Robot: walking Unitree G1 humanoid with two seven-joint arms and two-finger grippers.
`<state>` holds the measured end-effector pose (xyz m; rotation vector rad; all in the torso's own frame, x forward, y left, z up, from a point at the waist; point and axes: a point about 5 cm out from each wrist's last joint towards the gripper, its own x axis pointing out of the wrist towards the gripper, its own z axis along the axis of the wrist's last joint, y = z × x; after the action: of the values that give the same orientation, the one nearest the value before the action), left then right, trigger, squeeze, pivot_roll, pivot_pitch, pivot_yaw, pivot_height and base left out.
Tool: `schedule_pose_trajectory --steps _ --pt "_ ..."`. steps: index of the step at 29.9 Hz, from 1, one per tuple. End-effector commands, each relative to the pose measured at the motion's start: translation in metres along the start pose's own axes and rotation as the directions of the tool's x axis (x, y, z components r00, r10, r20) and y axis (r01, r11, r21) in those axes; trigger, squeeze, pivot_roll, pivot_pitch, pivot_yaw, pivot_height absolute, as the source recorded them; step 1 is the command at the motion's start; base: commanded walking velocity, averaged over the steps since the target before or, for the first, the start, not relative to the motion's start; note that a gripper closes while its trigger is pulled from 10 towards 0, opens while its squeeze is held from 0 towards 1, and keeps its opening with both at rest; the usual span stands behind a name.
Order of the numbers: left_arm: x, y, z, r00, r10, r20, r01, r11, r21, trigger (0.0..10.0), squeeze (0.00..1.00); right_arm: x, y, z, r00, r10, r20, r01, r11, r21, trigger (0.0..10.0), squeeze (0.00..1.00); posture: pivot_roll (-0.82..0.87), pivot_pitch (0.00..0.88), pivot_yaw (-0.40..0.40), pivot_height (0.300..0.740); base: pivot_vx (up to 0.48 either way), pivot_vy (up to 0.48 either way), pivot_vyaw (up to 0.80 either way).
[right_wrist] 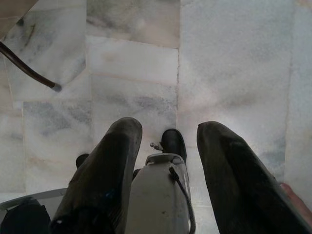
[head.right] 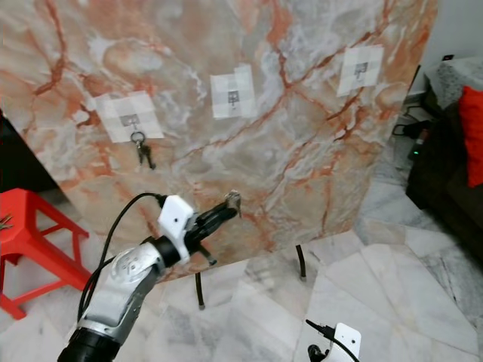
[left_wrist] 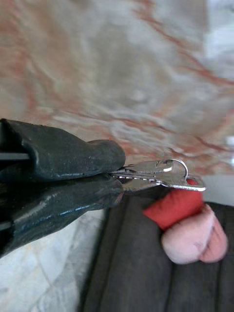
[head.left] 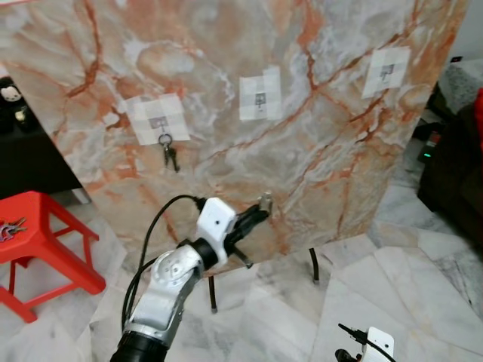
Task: Hang keys on a hook
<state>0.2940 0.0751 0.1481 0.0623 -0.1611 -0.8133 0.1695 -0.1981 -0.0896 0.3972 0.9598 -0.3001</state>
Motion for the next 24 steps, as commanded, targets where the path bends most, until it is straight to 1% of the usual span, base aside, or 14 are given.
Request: schedule_pose_trajectory --steps 1,5,8,13,14,16,18,21,23,24 --pt "0.0015 -0.0018 0.0049 1.000 -0.006 0.015 0.006 1.000 -0.011 10.0 0.00 -0.0005 -0.0013 -0.0030 1.000 -0.008 -0.004 0.008 1.000 0.010 10.0 0.00 0.13 0.073 0.007 0.740 0.000 0.000 0.00" --pt "-0.0015 -0.0045 0.0034 1.000 0.006 0.004 -0.005 1.000 -0.020 10.0 0.00 -0.0006 -0.0012 -0.0034 1.000 -0.007 -0.005 0.008 1.000 0.010 10.0 0.00 0.13 0.074 0.008 0.740 0.000 0.000 0.00" --pt "-0.0028 -0.0036 0.0043 1.000 0.023 -0.002 -0.023 1.000 -0.018 10.0 0.00 -0.0006 -0.0012 -0.0036 1.000 -0.008 -0.006 0.008 1.000 0.010 10.0 0.00 0.13 0.076 0.007 0.740 0.000 0.000 0.00" --pt "-0.0018 -0.0034 0.0052 0.999 0.035 -0.008 -0.035 0.999 -0.022 10.0 0.00 -0.0007 -0.0016 -0.0037 1.000 -0.007 -0.006 0.007 1.000 0.010 10.0 0.00 0.13 0.078 0.006 0.740 0.000 0.000 0.00" --pt "-0.0016 -0.0035 0.0050 0.999 0.037 -0.008 -0.037 0.999 -0.029 10.0 0.00 -0.0007 -0.0017 -0.0036 1.000 -0.007 -0.006 0.007 1.000 0.009 10.0 0.00 0.13 0.078 0.006 0.740 0.000 0.000 0.00" --pt "-0.0016 -0.0037 0.0050 0.999 0.045 0.003 -0.044 0.996 -0.079 10.0 0.00 -0.0007 -0.0018 -0.0037 1.000 -0.007 -0.005 0.008 1.000 0.010 10.0 0.00 0.13 0.080 0.006 0.740 0.000 0.000 0.00" --pt "-0.0019 -0.0035 0.0049 0.999 0.050 0.008 -0.049 0.993 -0.110 10.0 0.00 -0.0007 -0.0019 -0.0036 1.000 -0.007 -0.005 0.007 1.000 0.009 10.0 0.00 0.13 0.079 0.006 0.740 0.000 0.000 0.00" --pt "-0.0026 -0.0024 0.0045 0.998 0.056 0.000 -0.056 0.993 -0.105 10.0 0.00 -0.0007 -0.0022 -0.0033 1.000 -0.009 -0.004 0.009 1.000 0.009 10.0 0.00 0.13 0.084 0.004 0.740 0.000 0.000 0.00" --pt "-0.0027 -0.0017 0.0045 0.998 0.066 0.008 -0.065 0.988 -0.137 10.0 0.00 -0.0007 -0.0024 -0.0032 1.000 -0.009 -0.004 0.009 1.000 0.008 10.0 0.00 0.13 0.083 0.003 0.740 0.000 0.000 0.00" --pt "-0.0028 -0.0014 0.0051 0.997 0.070 0.017 -0.066 0.982 -0.175 10.0 0.00 -0.0007 -0.0024 -0.0032 1.000 -0.010 -0.005 0.010 1.000 0.009 10.0 0.00 0.13 0.083 0.003 0.740 0.000 0.000 0.00"
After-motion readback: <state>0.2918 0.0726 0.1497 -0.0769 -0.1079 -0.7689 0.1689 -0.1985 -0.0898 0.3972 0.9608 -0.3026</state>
